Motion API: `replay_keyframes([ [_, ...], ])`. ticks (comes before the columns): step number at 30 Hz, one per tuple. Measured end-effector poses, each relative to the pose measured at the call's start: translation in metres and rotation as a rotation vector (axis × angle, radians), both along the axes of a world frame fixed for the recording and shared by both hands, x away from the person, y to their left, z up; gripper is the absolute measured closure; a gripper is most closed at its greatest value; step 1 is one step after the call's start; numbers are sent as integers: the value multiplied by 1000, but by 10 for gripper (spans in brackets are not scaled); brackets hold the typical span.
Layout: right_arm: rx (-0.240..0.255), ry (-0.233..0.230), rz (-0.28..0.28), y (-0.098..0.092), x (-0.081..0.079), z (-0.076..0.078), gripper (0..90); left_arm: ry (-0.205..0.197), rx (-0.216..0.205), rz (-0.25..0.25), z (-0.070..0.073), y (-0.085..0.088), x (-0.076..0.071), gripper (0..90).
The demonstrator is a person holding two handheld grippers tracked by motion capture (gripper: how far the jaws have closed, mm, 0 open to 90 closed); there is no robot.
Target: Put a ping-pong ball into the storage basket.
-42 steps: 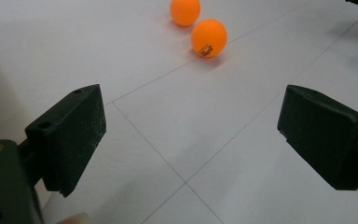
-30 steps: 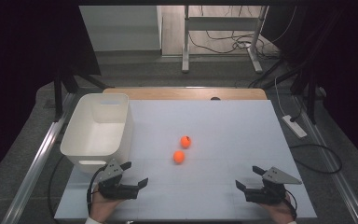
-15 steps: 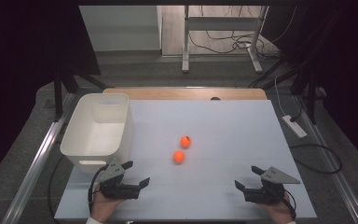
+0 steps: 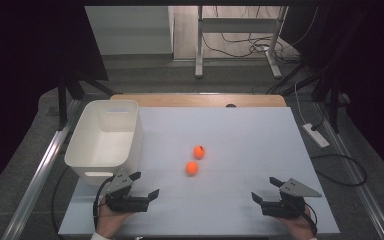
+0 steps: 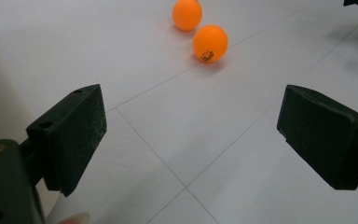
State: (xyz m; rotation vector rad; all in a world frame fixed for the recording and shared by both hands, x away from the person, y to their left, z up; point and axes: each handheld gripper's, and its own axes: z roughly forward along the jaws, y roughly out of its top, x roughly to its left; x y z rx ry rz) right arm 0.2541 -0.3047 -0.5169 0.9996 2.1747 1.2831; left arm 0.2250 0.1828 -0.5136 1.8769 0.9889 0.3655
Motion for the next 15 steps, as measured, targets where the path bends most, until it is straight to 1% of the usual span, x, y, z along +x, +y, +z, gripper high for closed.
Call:
replay_keyframes([
  [2, -7, -2, -2, 0, 1, 0, 125, -2, 5, 0, 1, 0, 0, 92],
  [7, 5, 4, -11, -1, 2, -1, 126, 7, -10, -8, 2, -4, 0, 92],
  [11, 3, 3, -13, -1, 2, -1, 127, 14, 1, -22, 4, -12, 1, 92],
  [12, 5, 5, -13, -1, 1, -1, 127, 19, 11, -25, 5, -14, 2, 93],
  [15, 8, 6, -14, -2, 1, -1, 126, 23, 15, -21, 10, -16, 3, 93],
])
